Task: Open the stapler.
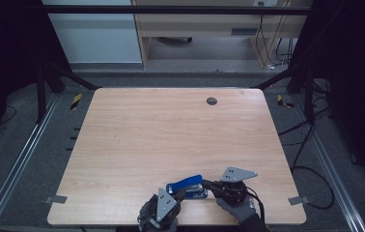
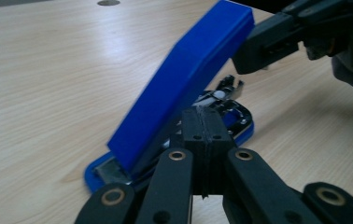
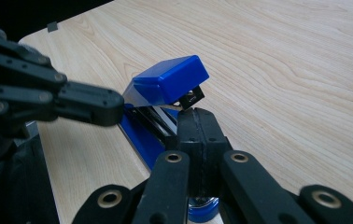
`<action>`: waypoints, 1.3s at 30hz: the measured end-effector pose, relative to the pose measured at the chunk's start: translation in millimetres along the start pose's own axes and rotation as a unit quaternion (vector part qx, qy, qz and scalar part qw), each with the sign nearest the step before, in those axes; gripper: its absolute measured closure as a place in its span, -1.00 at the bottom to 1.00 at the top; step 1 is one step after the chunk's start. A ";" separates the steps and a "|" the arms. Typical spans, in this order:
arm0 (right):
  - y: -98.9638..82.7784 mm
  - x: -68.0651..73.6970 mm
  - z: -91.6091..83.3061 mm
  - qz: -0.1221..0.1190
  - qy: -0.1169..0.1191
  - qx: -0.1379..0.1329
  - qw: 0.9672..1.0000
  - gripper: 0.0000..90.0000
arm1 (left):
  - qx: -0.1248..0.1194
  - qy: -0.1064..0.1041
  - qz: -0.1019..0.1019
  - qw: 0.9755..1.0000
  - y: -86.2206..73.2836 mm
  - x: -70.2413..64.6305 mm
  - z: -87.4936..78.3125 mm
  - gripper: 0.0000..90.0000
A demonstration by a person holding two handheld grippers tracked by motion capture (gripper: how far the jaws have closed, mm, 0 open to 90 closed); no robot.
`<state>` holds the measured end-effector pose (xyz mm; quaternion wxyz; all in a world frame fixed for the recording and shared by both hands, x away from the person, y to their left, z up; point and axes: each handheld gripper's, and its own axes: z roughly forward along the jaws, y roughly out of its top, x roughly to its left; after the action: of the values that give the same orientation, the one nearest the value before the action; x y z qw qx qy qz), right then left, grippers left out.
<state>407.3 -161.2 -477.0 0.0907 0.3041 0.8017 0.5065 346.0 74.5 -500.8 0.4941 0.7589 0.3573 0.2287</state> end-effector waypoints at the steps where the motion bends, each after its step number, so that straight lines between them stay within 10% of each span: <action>1: 0.0 -0.1 0.0 0.000 0.000 0.000 1.000 1.00 | 0.001 -0.002 0.000 1.000 -0.4 -1.4 1.5 1.00; 39: 2.8 0.0 -1.5 -0.006 0.013 -0.012 1.000 1.00 | -0.016 0.041 -0.027 0.999 -13.0 -28.2 37.4 1.00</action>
<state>407.8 -161.5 -473.9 0.0869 0.2916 0.7984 0.5195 350.1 34.2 -527.7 0.4975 0.7308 0.3938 0.2517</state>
